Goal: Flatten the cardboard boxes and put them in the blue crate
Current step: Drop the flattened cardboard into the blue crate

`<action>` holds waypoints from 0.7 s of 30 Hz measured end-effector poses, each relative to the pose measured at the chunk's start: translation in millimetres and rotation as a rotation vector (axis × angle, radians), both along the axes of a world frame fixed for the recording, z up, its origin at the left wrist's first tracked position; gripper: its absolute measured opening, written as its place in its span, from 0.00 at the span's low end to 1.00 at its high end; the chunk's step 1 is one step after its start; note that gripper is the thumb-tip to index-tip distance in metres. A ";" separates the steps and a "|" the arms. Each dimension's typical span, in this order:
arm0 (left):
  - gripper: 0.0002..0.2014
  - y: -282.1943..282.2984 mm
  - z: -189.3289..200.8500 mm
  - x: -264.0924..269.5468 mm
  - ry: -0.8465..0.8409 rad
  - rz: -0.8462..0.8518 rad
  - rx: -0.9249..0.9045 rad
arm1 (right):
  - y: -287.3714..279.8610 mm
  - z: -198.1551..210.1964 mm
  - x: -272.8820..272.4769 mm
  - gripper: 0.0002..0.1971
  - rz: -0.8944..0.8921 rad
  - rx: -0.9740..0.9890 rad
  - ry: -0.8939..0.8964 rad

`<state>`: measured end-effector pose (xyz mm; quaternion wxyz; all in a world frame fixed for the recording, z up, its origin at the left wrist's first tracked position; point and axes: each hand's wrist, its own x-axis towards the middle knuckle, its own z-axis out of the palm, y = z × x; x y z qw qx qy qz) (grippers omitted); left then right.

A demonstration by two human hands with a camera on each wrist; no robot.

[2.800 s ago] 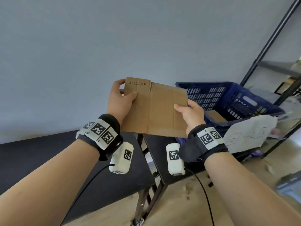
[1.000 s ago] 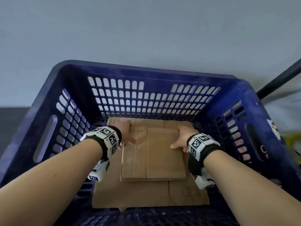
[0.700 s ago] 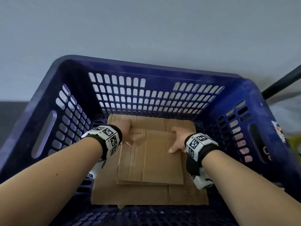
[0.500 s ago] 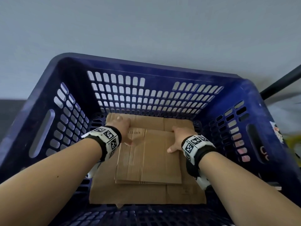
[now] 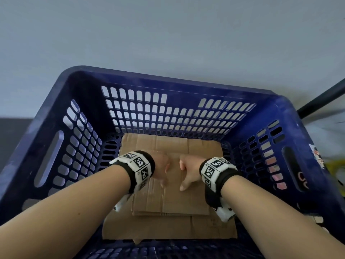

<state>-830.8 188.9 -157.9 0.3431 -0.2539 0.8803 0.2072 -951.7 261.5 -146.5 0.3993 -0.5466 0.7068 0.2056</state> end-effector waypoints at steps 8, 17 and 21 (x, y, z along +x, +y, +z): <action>0.49 7.6 -8.1 -4.6 0.004 -0.138 -0.171 | 2.2 -5.5 -0.2 0.34 0.131 -0.102 0.097; 0.53 15.0 -1.4 3.2 0.071 -0.115 -0.306 | 11.7 4.5 3.3 0.36 0.160 -0.129 0.113; 0.50 13.0 17.2 3.0 0.049 -0.064 -0.231 | 8.4 25.4 0.6 0.24 0.104 -0.155 0.119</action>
